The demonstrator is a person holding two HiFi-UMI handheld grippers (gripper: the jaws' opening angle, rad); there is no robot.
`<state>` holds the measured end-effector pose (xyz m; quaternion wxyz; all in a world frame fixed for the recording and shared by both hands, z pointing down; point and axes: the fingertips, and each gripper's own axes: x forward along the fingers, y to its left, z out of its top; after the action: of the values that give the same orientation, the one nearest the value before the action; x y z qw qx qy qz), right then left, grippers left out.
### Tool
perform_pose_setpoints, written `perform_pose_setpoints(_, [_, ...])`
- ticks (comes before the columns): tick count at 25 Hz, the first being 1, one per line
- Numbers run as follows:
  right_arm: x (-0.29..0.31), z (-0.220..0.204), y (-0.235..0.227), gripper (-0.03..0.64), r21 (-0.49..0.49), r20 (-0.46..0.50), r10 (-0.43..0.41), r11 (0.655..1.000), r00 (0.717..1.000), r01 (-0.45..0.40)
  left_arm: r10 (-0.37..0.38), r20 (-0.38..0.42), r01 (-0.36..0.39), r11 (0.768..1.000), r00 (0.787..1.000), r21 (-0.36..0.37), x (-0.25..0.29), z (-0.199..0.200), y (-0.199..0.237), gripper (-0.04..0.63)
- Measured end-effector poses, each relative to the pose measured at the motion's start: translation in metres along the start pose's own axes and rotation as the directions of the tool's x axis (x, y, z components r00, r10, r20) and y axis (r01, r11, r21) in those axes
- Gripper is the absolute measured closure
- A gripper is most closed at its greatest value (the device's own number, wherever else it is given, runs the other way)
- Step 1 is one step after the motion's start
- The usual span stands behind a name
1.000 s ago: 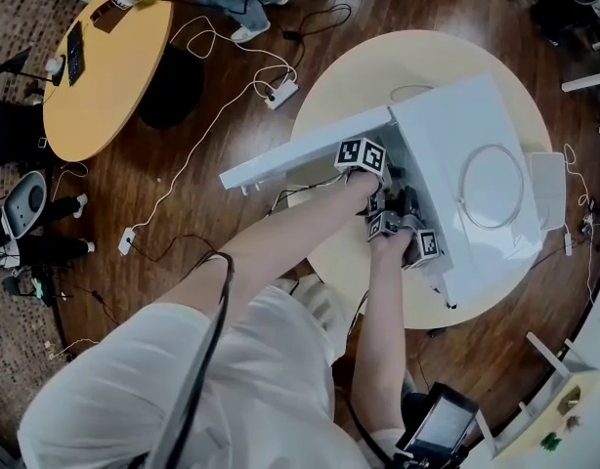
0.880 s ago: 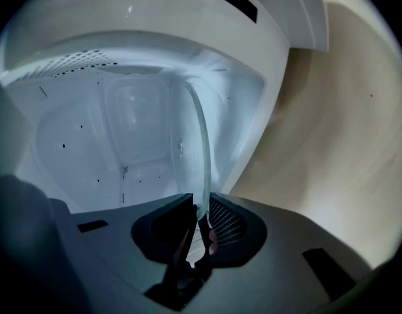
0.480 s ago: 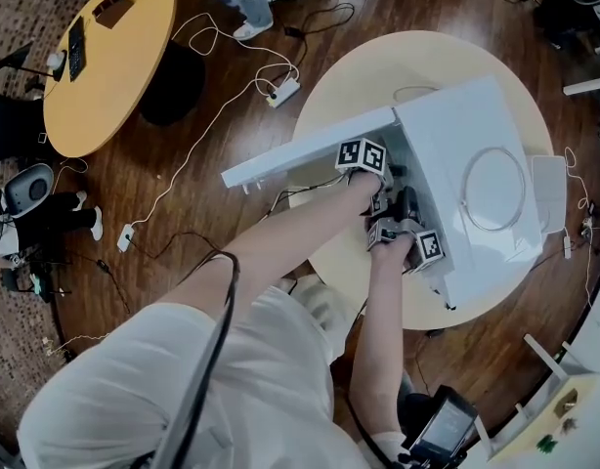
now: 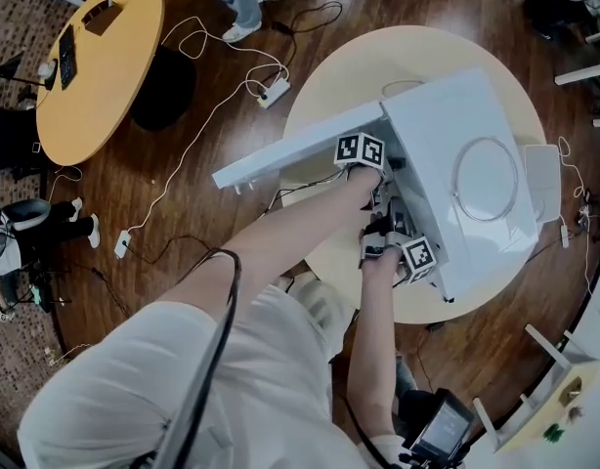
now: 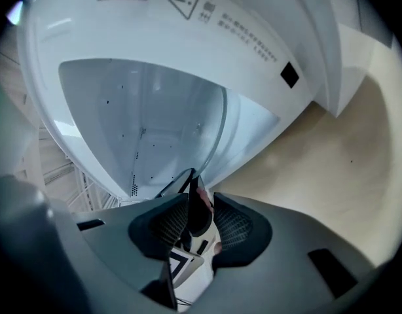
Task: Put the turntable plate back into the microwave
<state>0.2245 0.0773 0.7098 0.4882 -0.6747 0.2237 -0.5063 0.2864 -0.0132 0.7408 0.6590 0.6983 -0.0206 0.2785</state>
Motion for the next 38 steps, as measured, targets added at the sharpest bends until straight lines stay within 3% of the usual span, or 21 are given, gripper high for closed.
perform_pose_setpoints(8, [-0.02, 0.001, -0.012, 0.518, -0.045, -0.001, -0.009, 0.999, 1.0, 0.009, 0.042, -0.002, -0.042, 0.998, 0.999, 0.042, 0.006, -0.001, 0.003, 0.56])
perform_pose_setpoints(21, [-0.049, 0.008, -0.035, 0.518, -0.026, 0.032, -0.035, 0.999, 0.999, 0.036, 0.138, 0.007, -0.138, 0.988, 0.99, 0.07, 0.013, -0.005, 0.016, 0.557])
perform_pose_setpoints(26, [-0.057, 0.011, -0.04, 0.518, -0.017, 0.039, -0.037, 0.999, 0.999, 0.038, 0.213, 0.003, -0.21, 0.964, 0.977, 0.164, 0.013, -0.005, 0.015, 0.543])
perform_pose_setpoints(38, [-0.065, 0.008, -0.047, 0.518, -0.029, 0.04, -0.046, 0.998, 0.998, 0.048, 0.288, 0.041, -0.289, 0.924, 0.957, 0.249, 0.0, -0.01, 0.016, 0.528])
